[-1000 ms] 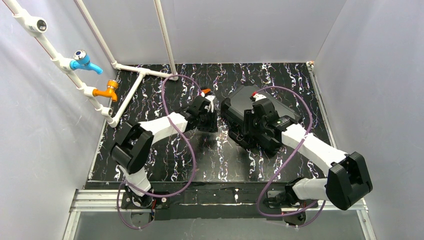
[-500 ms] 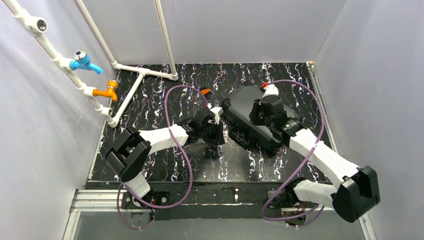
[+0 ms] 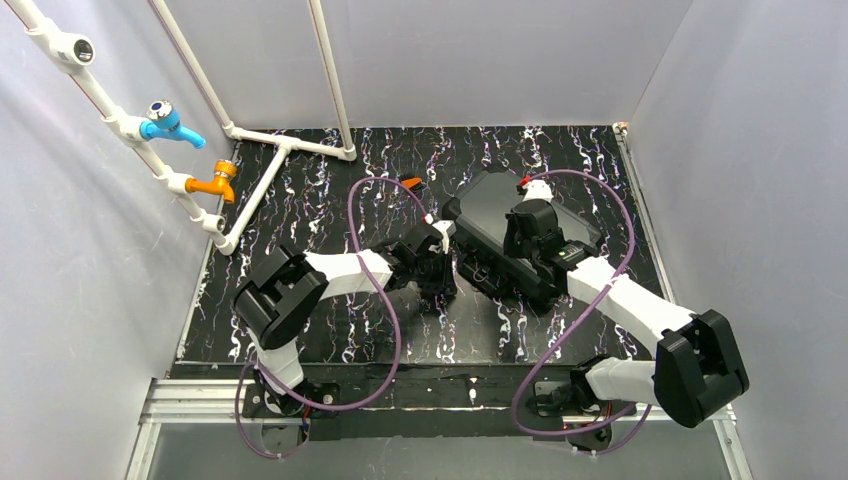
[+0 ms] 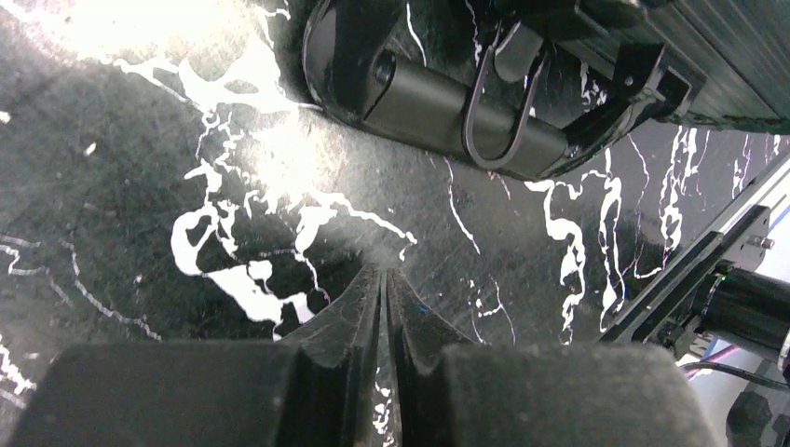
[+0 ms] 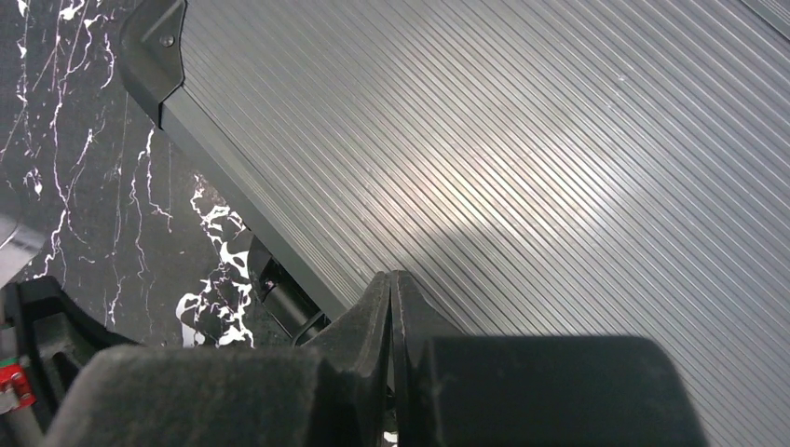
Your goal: Pack up texas hold em set
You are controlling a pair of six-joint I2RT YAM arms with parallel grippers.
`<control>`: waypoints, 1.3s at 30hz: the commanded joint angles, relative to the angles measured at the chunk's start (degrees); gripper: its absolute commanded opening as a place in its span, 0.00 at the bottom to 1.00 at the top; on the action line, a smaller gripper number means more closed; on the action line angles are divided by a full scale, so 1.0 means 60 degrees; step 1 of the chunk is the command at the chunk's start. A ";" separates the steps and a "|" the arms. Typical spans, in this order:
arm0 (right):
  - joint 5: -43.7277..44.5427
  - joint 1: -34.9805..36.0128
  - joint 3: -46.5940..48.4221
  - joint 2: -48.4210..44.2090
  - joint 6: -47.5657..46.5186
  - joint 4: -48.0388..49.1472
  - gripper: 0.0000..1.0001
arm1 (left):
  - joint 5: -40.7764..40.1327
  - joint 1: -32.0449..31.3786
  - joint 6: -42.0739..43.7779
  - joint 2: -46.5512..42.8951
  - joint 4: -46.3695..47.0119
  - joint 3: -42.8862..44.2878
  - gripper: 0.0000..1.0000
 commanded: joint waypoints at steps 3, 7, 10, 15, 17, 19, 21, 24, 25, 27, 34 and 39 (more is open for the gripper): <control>-0.0065 -0.0058 -0.0786 0.0128 0.0026 -0.0711 0.09 | 0.0198 -0.0045 -0.0318 0.0500 0.0535 0.0562 0.05; -0.0168 -0.0058 -0.0921 0.0154 0.0029 -0.0677 0.09 | 0.0161 -0.0044 -0.0432 0.0784 0.0714 0.0723 0.03; -0.0216 -0.0058 -0.0972 0.0131 0.0029 -0.0679 0.08 | 0.0146 -0.0051 -0.0605 0.1052 0.0884 0.0832 0.02; -0.0188 -0.0058 -0.1039 0.0115 0.0022 -0.0679 0.08 | 0.0381 -0.0066 -0.0864 0.1552 0.1417 0.1087 0.01; -0.0171 -0.0058 -0.1054 0.0105 0.0022 -0.0693 0.08 | 0.0400 -0.0098 -0.0902 0.1680 0.1482 0.1203 0.01; -0.0196 -0.0058 -0.1065 0.0112 0.0013 -0.0696 0.08 | 0.0382 -0.0113 -0.0949 0.1765 0.1526 0.1265 0.01; -0.0197 -0.0058 -0.1075 0.0120 0.0008 -0.0695 0.08 | 0.0375 -0.0122 -0.0986 0.1799 0.1579 0.1306 0.01; -0.0195 -0.0066 -0.1097 0.0154 0.0007 -0.0694 0.08 | 0.0375 -0.0123 -0.0938 0.1826 0.1604 0.1397 0.01; -0.0198 -0.0059 -0.1098 0.0176 0.0009 -0.0692 0.08 | 0.0395 -0.0115 -0.0910 0.1810 0.1604 0.1442 0.01; -0.0212 -0.0066 -0.1111 0.0220 0.0019 -0.0667 0.08 | 0.0442 -0.0117 -0.0861 0.1799 0.1604 0.1548 0.01; -0.0213 -0.0059 -0.1080 0.0259 -0.0007 -0.0671 0.08 | 0.0633 -0.0165 -0.0790 0.1665 0.1604 0.1796 0.02; -0.0211 -0.0062 -0.1083 0.0284 0.0002 -0.0679 0.08 | 0.0682 -0.0241 -0.0808 0.1437 0.1604 0.1839 0.02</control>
